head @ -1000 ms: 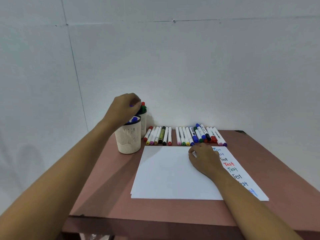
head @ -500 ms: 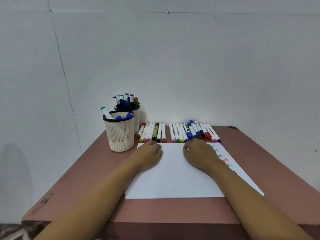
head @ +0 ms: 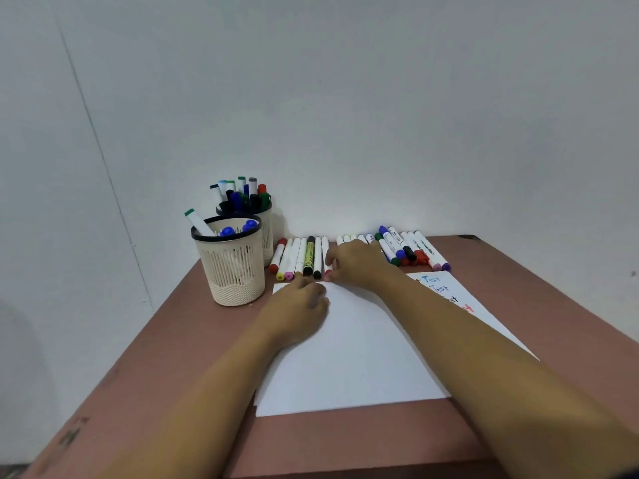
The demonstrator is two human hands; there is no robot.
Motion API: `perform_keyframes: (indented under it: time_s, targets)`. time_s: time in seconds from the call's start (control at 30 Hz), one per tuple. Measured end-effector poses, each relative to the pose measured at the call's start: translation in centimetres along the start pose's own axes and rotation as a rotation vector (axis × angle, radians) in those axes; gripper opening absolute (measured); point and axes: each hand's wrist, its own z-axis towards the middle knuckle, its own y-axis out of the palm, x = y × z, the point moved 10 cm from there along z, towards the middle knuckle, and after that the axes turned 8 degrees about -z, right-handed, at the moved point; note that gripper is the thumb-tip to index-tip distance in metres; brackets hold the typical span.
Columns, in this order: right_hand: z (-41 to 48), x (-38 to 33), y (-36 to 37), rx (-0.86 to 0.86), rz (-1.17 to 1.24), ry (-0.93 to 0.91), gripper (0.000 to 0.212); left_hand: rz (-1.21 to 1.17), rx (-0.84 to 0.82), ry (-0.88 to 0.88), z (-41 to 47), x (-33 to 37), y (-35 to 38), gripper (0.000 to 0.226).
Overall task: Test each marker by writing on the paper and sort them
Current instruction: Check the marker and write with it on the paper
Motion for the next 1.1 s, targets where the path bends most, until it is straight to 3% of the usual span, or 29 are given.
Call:
perform_keyframes:
  time_s: [0.3,0.53,0.67,0.83,0.93,1.03,1.1]
  targets:
    - [0.3,-0.1,-0.5,0.021,0.067,-0.016,0.03,0.003,-0.025,-0.023,0.3,-0.3,0.3,0.032]
    - [-2.2,5.6,-4.6,0.336,0.746,0.285,0.029,-0.013,-0.046,-0.029,0.3,-0.1,0.0,0.032]
    - [-4.9,8.6,-6.1,0.437,1.024,0.345,0.011,0.017,-0.014,0.006,0.0,0.7,-0.5,0.032]
    - [-8.6,9.9,-5.2,0.39,1.352,0.396,0.015,-0.096,0.309,0.143,-0.9,2.8,-4.0,0.049]
    - [-10.0,8.9,-3.9,0.348,1.494,0.406,0.023,-0.146,0.284,0.218,-1.3,4.4,-3.8,0.051]
    - [-10.8,8.2,-2.9,0.345,1.576,0.445,0.031,-0.133,0.203,0.198,-1.8,5.0,-3.0,0.039]
    - [-11.1,8.1,-2.7,0.357,1.598,0.464,0.034,-0.122,0.235,0.222,-2.1,5.4,-3.4,0.032]
